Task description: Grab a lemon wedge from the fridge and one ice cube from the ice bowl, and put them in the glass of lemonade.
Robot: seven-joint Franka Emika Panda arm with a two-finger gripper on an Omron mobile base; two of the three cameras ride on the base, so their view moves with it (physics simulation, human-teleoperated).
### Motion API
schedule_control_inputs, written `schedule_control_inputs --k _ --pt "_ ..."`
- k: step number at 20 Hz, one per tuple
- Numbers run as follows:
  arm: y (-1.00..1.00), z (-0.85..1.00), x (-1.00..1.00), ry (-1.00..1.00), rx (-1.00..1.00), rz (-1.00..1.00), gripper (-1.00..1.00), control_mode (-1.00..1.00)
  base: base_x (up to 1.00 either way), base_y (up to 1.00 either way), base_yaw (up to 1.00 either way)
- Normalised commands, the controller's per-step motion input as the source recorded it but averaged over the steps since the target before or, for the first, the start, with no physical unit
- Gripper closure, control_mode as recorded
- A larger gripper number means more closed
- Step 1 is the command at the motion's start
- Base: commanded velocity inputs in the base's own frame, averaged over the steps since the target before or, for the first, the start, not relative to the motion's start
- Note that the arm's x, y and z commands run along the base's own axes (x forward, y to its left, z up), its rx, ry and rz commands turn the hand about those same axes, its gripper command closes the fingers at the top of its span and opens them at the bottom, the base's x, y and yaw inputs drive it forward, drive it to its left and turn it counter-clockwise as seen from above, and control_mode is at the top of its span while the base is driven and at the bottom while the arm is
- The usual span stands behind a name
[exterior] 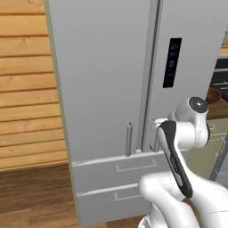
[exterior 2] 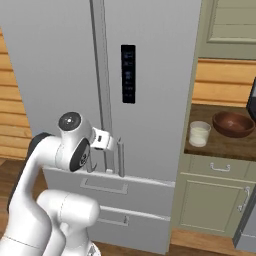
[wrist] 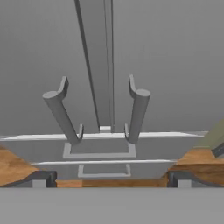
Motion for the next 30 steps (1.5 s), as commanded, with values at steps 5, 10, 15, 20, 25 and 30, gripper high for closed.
schedule_control_inputs --k 5,10,15,20,25,30 --pt "-0.24 -0.02 0.32 -0.01 0.01 0.0 -1.0 -1.0 0.0 0.0 0.0" --pt "-0.27 0.0 0.23 0.04 0.01 0.0 -1.0 -1.0 0.0 0.0 0.0" --pt "-0.13 -0.07 0.23 0.02 0.0 0.0 -1.0 -1.0 0.0 0.0 0.0" --pt "0.0 -0.14 0.16 0.0 0.0 0.0 -1.0 -1.0 0.0 0.0 0.0" --pt "0.0 -0.19 0.26 0.0 0.0 0.0 -1.0 -1.0 0.0 0.0 0.0" --pt "0.0 -0.19 0.24 0.0 0.0 0.0 -1.0 -1.0 0.0 0.0 0.0"
